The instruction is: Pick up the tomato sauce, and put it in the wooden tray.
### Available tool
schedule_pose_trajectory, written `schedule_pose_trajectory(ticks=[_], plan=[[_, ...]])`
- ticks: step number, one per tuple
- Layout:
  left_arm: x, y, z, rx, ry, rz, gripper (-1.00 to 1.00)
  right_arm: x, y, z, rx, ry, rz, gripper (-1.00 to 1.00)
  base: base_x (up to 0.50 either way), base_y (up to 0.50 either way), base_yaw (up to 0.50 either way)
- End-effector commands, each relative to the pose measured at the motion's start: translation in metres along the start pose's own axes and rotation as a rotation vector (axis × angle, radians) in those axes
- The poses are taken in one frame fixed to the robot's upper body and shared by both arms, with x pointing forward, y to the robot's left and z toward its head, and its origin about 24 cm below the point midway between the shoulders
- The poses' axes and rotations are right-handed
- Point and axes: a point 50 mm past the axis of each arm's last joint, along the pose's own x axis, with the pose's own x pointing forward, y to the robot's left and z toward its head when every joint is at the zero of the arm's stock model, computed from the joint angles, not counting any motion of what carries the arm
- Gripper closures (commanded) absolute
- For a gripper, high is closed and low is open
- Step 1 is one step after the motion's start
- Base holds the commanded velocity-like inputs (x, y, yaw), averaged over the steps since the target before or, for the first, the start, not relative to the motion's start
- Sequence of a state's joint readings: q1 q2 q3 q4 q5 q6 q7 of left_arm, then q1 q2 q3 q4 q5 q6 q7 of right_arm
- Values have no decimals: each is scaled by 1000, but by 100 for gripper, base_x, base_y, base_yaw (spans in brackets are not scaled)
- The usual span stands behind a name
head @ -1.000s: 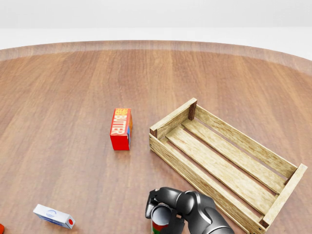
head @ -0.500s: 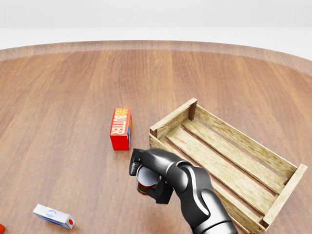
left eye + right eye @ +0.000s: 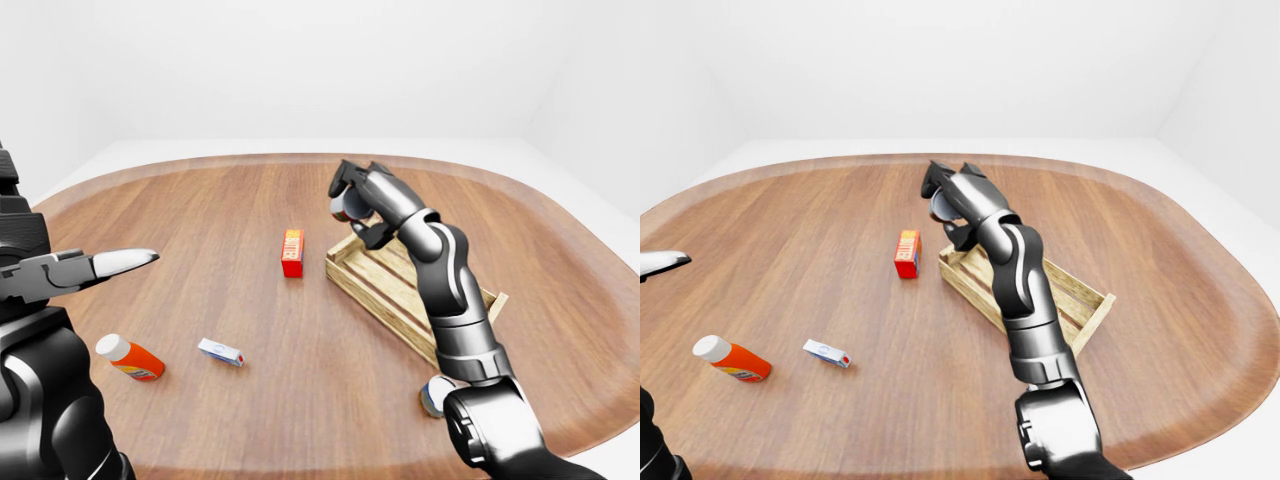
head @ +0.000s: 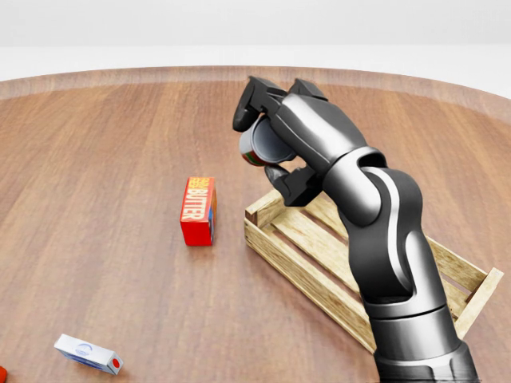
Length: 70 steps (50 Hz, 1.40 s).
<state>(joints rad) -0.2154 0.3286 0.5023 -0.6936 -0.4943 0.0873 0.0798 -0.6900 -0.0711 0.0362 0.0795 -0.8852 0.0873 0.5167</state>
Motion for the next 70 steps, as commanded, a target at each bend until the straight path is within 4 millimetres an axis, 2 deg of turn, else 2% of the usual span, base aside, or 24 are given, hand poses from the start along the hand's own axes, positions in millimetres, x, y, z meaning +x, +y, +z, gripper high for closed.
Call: schedule_pose_trajectory(ticks=[1, 4, 8, 9, 13, 15, 20, 22, 28, 33, 35, 37, 43, 52, 70], plan=[[0, 0, -1, 1, 3, 1, -100, -11, -72, -13, -61, 11, -189, 98, 0, 0, 0], [0, 1, -1, 2, 2, 2, -100, -9, -79, -32, -32, 66, -199, 98, 0, 0, 0], [1, 1, 0, 1, 1, 3, -100, -8, -85, -45, -5, 98, -205, 98, 0, 0, 0], [0, 0, -1, 1, 3, 2, -100, -8, -86, -54, 9, 128, -207, 98, 0, 0, 0], [1, 1, 0, 1, 0, 3, -100, -5, -87, -76, 72, 194, -206, 98, 0, 0, 0], [1, 1, 0, 1, 1, 4, -100, -4, -86, -80, 84, 210, -205, 98, 0, 0, 0], [1, 1, 0, 2, 1, 4, -100, 2, -76, -114, 166, 352, -170, 98, 0, 0, 0], [1, 1, -1, 1, 1, 3, -100, 2, -65, -135, 208, 454, -133, 98, 0, 0, 0], [1, 1, 1, 0, -4, 4, -100, -2, -40, -161, 263, 553, -71, 98, 0, 0, 0], [2, 2, 2, 1, -9, 7, -100, -8, -21, -171, 280, 611, -19, 98, 0, 0, 0], [3, 2, 2, 0, -11, 8, -100, -11, -18, -174, 237, 639, -3, 98, 0, 0, 0], [3, 3, 2, 1, -8, 10, -100, -12, -16, -176, 269, 646, -5, 98, 0, 0, 0], [3, 3, 2, -1, -8, 10, -100, -19, 7, -183, 241, 689, 60, 98, 0, 0, 0], [3, 2, 2, -1, -9, 8, -100, -26, 18, -188, 263, 727, 132, 98, 0, 0, 0], [3, 3, 1, -1, -3, 10, -100, -29, 28, -190, 121, 799, 275, 98, 0, 0, 0]])
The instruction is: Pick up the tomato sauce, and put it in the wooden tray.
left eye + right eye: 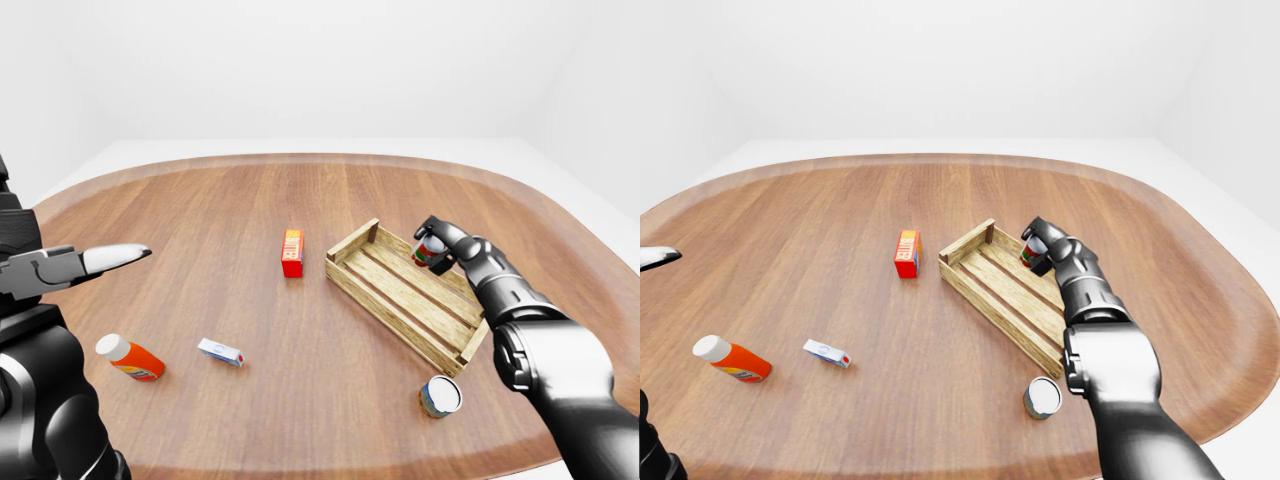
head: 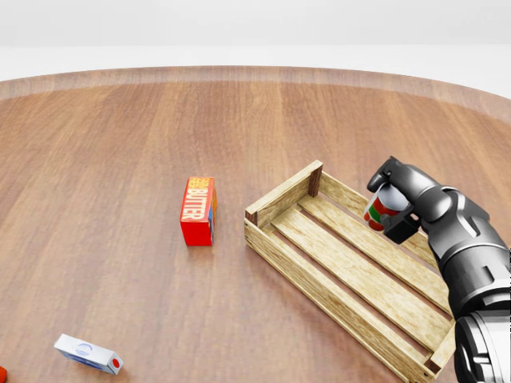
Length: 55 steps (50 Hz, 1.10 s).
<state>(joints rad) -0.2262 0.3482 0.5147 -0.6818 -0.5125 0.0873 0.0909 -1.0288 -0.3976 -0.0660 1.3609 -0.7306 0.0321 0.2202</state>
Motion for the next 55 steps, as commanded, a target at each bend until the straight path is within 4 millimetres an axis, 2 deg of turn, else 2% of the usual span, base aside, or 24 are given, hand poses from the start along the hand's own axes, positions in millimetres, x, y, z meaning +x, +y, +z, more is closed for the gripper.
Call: schedule_pose_trajectory(ticks=[1, 8, 14, 42, 55], plan=[[0, 0, -1, 0, 5, 0, -100, 0, 5, -5, -126, 67, 52, 98, 0, 0, 0], [0, 1, -2, 3, 8, 2, -100, 0, 10, -14, -183, 108, 55, 99, 0, 0, 0], [-1, 0, -3, 4, 12, -3, -100, 0, 31, -35, -222, 170, 115, 98, 0, 0, 0], [-1, 0, -3, 9, 14, -5, -100, 1, 53, -45, -201, 172, 113, 98, 0, 0, 0], [-1, 0, -3, 8, 13, -5, -100, 0, 62, -52, -140, 176, 86, 98, 0, 0, 0]])
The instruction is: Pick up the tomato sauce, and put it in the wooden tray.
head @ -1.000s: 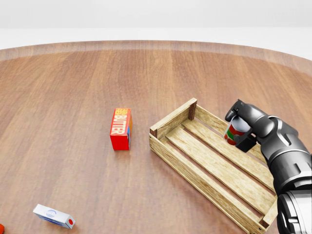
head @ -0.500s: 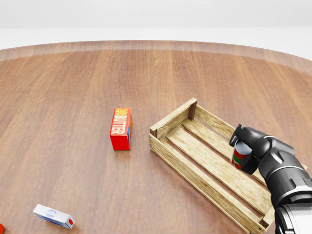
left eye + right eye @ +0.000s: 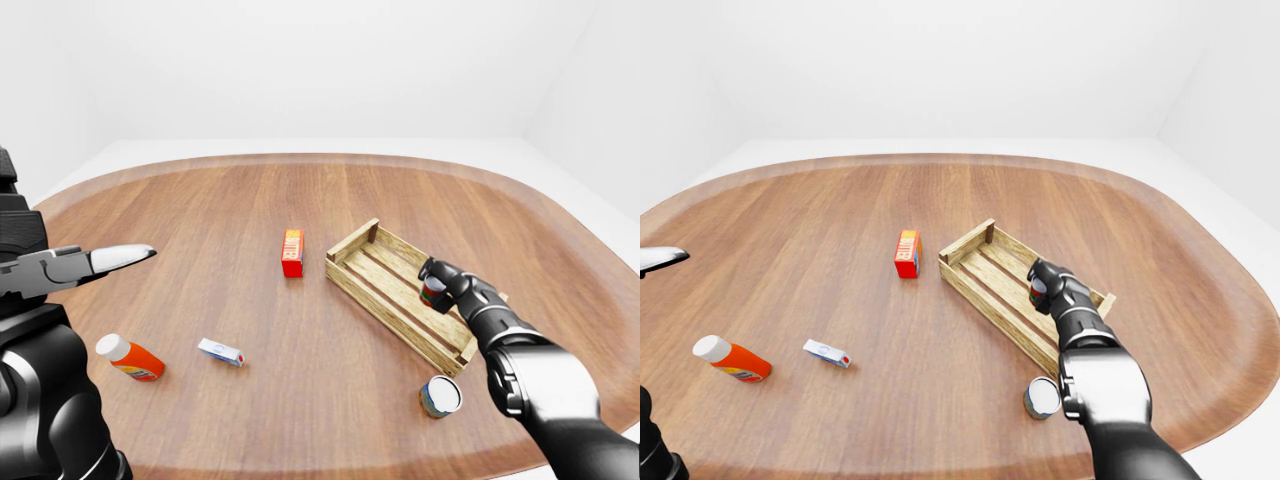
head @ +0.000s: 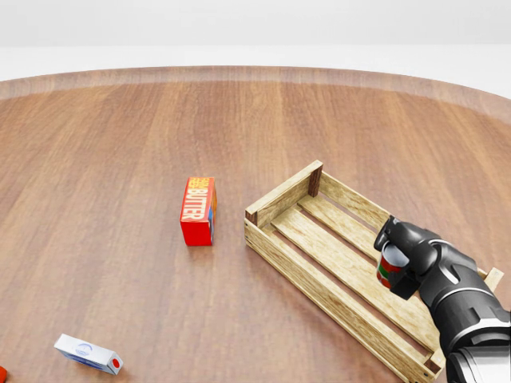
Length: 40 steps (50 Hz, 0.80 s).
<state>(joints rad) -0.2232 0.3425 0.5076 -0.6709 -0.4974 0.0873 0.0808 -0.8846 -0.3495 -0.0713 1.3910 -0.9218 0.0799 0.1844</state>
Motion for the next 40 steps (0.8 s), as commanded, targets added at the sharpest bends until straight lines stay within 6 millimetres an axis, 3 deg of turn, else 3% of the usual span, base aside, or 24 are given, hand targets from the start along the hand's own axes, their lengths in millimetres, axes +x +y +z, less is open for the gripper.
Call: schedule_pose_trajectory(ticks=[1, 16, 40], plan=[[0, 0, 0, 0, -2, 0, -100, 1, 7, -4, 30, 1, -22, 98, 0, 0, 0], [-1, 0, -2, 4, 8, -2, -100, 1, 8, -7, 84, -4, -107, 99, 0, 0, 0], [-1, -1, -3, 4, 11, -4, -100, 2, 18, -13, 135, 6, -76, 99, 0, 0, 0]])
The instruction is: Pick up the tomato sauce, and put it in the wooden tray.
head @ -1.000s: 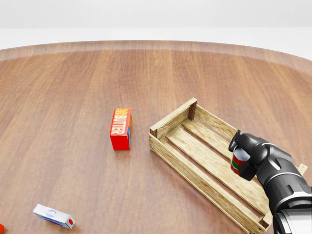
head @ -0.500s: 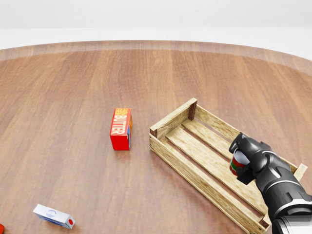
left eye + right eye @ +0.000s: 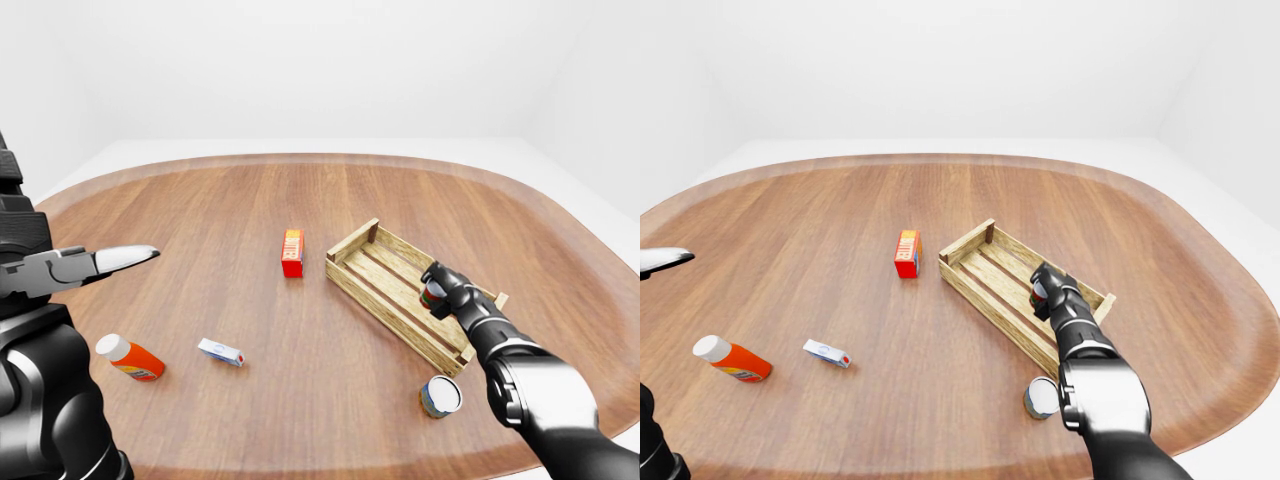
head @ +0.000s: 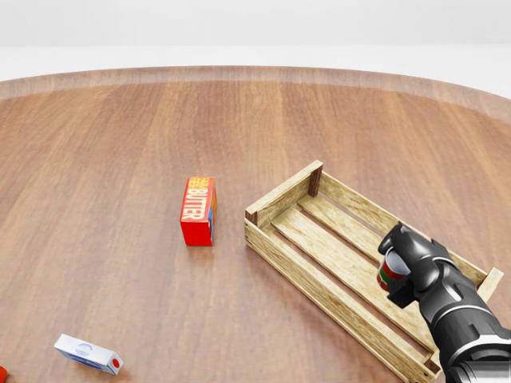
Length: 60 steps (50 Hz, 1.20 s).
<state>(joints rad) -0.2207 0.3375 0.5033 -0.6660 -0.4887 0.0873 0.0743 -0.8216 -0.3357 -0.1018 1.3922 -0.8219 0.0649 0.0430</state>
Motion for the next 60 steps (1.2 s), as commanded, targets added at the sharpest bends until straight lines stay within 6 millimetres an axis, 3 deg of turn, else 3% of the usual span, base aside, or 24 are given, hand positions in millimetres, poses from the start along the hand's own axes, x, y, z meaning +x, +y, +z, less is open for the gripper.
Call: schedule_pose_trajectory(ticks=[1, 24, 60], plan=[[0, 0, -1, 2, 5, -1, -100, 0, 2, 1, 30, -14, 17, 98, 0, 0, 0], [-1, -1, -2, 2, 7, -3, -100, 0, 14, -1, 54, -25, 77, 98, 0, 0, 0], [-1, -1, -3, 5, 10, -5, -100, 0, 3, -7, 52, 14, -20, 98, 0, 0, 0]])
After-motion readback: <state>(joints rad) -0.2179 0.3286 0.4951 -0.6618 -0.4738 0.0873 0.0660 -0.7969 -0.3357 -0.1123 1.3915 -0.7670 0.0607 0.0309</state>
